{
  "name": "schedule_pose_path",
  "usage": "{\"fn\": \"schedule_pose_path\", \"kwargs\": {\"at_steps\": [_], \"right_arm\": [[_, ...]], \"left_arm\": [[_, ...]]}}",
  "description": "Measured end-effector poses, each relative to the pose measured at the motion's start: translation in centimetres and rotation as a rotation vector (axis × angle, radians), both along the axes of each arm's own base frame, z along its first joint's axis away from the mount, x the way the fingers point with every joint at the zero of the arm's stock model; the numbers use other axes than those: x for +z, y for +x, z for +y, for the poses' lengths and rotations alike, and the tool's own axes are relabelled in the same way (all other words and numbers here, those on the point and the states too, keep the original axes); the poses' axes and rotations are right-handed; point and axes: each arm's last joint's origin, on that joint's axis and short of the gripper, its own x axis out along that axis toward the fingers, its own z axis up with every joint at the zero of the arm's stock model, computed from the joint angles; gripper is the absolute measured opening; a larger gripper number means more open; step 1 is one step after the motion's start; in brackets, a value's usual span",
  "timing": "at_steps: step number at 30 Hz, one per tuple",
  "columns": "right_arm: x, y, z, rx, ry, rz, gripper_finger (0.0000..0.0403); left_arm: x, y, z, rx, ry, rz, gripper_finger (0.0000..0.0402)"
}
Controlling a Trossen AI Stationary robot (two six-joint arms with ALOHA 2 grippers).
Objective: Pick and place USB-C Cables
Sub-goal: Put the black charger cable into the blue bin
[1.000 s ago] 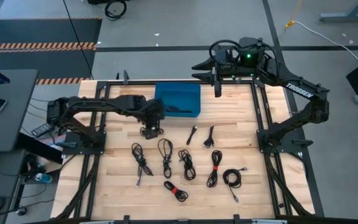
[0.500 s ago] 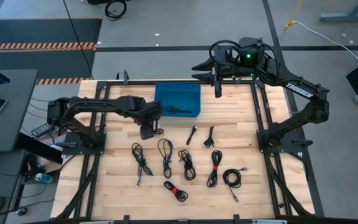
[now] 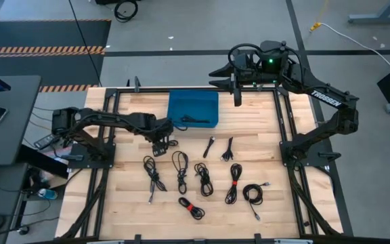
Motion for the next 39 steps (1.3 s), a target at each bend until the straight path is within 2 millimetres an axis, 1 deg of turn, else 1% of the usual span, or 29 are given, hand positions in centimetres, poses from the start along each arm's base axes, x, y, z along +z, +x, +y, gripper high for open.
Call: {"fn": "schedule_pose_path", "kwargs": {"at_steps": [3, 10, 14, 20, 23, 26, 30, 33, 37, 38, 39], "right_arm": [[0.0, 0.0, 0.0, 0.0, 0.004, -0.003, 0.0139], [0.2, 0.0, 0.0, 0.0, 0.008, -0.024, 0.0139], [0.4, 0.0, 0.0, 0.001, 0.003, -0.039, 0.0139], [0.4, 0.1, 0.0, 0.0, 0.003, -0.043, 0.0139], [0.4, 0.1, 0.0, 0.0, 0.005, -0.044, 0.0139], [0.4, 0.1, 0.0, -0.001, 0.008, -0.044, 0.0139], [0.4, 0.1, 0.0, -0.001, 0.007, -0.046, 0.0139], [0.5, 0.1, 0.0, -0.001, 0.007, -0.047, 0.0139], [0.5, 0.1, 0.0, -0.002, 0.006, -0.049, 0.0139], [0.5, 0.1, 0.0, -0.003, 0.006, -0.048, 0.0139], [0.5, 0.1, 0.0, -0.004, 0.006, -0.048, 0.0139]], "left_arm": [[-0.7, -0.4, 0.0, 0.001, 0.0, 0.004, 0.027], [-2.8, -2.1, -0.4, 0.001, -0.014, 0.073, 0.027], [-3.7, -2.7, -0.5, 0.0, -0.016, 0.068, 0.027], [-4.1, -2.6, -0.5, -0.003, -0.003, 0.035, 0.027], [-4.1, -2.3, -0.4, -0.005, 0.004, 0.004, 0.026], [-4.0, -2.2, -0.4, 0.002, 0.004, -0.012, 0.0235], [-4.0, -2.1, -0.4, 0.023, -0.005, -0.022, 0.0183], [-4.0, -2.0, -0.4, 0.056, -0.013, -0.036, 0.0129], [-3.9, -1.8, -0.3, 0.124, -0.014, -0.064, 0.0035], [-3.9, -1.8, -0.3, 0.135, -0.021, -0.067, 0.002], [-3.9, -1.8, -0.3, 0.151, -0.025, -0.071, 0.0014]]}}
